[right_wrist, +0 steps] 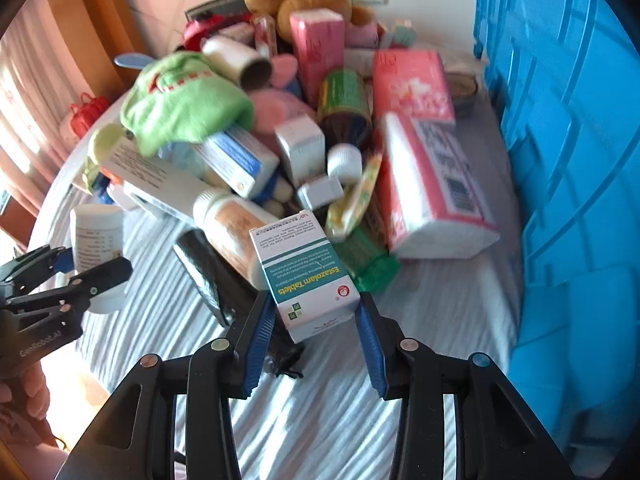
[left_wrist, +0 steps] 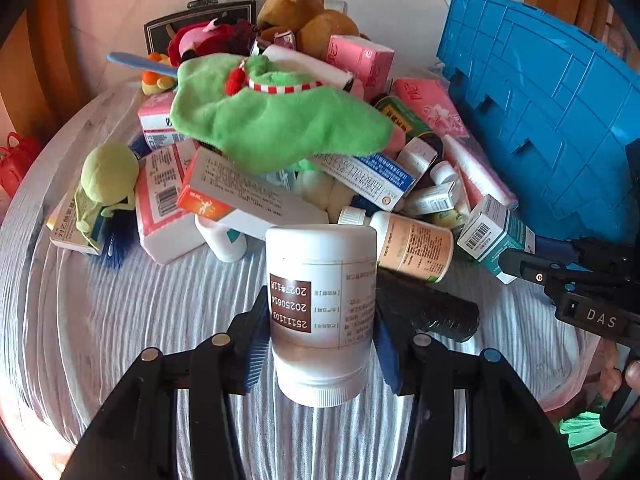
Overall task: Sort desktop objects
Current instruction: 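Carry the white pill bottle and the tablet box over the blue crate with both grippers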
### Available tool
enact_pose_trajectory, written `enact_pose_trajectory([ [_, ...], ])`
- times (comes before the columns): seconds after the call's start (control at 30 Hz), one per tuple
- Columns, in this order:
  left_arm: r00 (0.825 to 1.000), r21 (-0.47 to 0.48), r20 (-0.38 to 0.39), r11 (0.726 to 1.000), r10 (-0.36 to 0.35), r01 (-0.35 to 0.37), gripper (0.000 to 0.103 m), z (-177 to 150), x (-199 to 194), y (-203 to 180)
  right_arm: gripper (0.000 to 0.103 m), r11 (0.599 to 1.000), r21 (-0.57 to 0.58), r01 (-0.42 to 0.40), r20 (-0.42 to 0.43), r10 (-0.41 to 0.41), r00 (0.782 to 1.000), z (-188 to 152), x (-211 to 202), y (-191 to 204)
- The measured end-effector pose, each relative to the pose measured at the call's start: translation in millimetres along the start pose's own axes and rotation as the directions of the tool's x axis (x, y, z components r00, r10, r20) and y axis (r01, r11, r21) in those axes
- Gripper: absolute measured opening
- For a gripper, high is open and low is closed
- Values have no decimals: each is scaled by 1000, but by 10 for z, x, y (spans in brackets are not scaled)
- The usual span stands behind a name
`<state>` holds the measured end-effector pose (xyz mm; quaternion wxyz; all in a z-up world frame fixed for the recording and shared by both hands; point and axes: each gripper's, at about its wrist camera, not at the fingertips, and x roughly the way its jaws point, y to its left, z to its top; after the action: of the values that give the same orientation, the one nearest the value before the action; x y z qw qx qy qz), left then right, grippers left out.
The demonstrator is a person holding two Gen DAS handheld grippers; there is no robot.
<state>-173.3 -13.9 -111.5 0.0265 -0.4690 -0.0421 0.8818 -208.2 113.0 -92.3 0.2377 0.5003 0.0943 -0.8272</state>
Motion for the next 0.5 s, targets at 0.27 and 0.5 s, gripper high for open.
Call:
enact_pose_trajectory([
  [0.27,989,64,140,998,-37,28,46,389,-507,-227,41,998,-56,-23,192,34,981,228,-614,-40],
  [0.5,961,98,256,992,-101,78,46,736,-914,-471,41,996,-85,-3,399,37,916,429,-1367,53],
])
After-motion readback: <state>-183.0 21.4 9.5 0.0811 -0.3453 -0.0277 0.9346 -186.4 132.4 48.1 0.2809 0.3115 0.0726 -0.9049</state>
